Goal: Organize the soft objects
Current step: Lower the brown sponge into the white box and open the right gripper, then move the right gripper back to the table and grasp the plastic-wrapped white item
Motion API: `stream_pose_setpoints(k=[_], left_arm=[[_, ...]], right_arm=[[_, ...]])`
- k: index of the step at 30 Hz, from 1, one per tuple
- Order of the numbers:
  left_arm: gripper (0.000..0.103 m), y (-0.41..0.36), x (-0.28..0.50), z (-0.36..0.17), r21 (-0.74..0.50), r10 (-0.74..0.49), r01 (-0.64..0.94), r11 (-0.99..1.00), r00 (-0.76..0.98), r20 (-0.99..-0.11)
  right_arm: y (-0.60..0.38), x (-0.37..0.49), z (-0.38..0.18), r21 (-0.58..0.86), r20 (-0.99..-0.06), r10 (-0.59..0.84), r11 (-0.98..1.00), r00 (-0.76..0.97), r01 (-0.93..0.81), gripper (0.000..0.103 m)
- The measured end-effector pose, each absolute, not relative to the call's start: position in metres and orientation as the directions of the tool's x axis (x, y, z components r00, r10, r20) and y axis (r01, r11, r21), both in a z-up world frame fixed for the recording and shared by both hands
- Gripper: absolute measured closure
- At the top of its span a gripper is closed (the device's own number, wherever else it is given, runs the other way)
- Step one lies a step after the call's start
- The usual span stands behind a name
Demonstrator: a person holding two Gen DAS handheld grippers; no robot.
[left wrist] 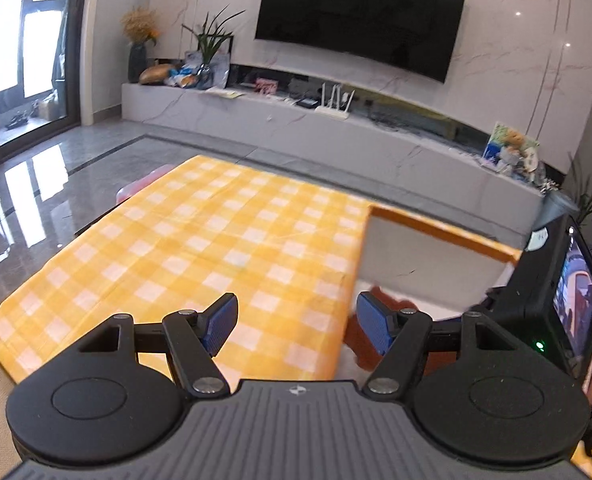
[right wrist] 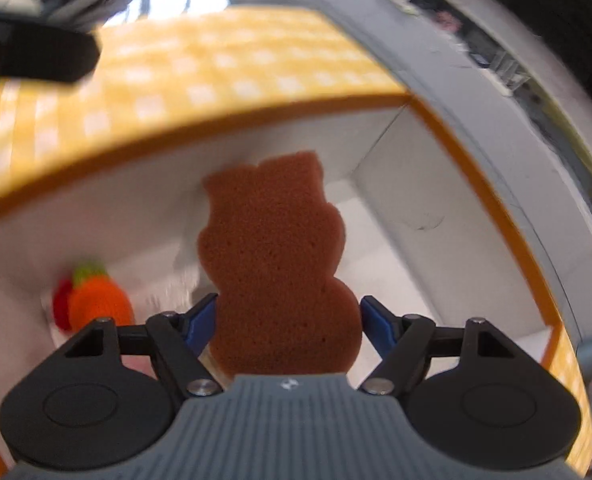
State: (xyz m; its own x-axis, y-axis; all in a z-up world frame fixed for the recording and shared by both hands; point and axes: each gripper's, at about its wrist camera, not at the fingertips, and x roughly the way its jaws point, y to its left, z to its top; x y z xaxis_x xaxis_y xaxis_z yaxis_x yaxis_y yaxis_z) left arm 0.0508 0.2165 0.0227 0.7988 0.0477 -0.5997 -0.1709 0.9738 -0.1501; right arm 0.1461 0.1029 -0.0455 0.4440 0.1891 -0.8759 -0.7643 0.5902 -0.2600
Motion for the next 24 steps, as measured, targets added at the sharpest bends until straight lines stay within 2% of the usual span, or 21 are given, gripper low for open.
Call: stream_pose_setpoints(k=[7,14,15,17,24], left_arm=[[0.023,0.214,0.05,0.022,-0.144,0.04,-0.158,0.977,0.797,-0.602],[0.023,0.216,0.046,0.024,-0.152,0.035,-0.154,0.976,0.807,-0.59],[0.023,0.216,0.045,0.025,-0.155,0.035,-0.155,0.976,0.809,-0.586],[0.023,0.215,0.044,0.027,-0.151,0.034,-0.149,0.977,0.814,-0.581],[0.023,0.203,0.044,0.03,-0.113,0.056,-0.147,0.983,0.816,-0.575]], right_arm=[[0.103,0.146,-0.059,-0.268,-0.912,0.148,0.489,0.382,-0.83,0.029],[0.109,0.139,-0.054,-0.286,-0.909,0.123,0.511,0.398,-0.81,0.026],[0.109,0.139,-0.052,-0.288,-0.908,0.122,0.515,0.401,-0.808,0.024],[0.108,0.14,-0.048,-0.294,-0.904,0.113,0.536,0.413,-0.791,0.012],[0.095,0.137,-0.028,-0.208,-0.888,0.215,0.601,0.406,-0.772,0.006]])
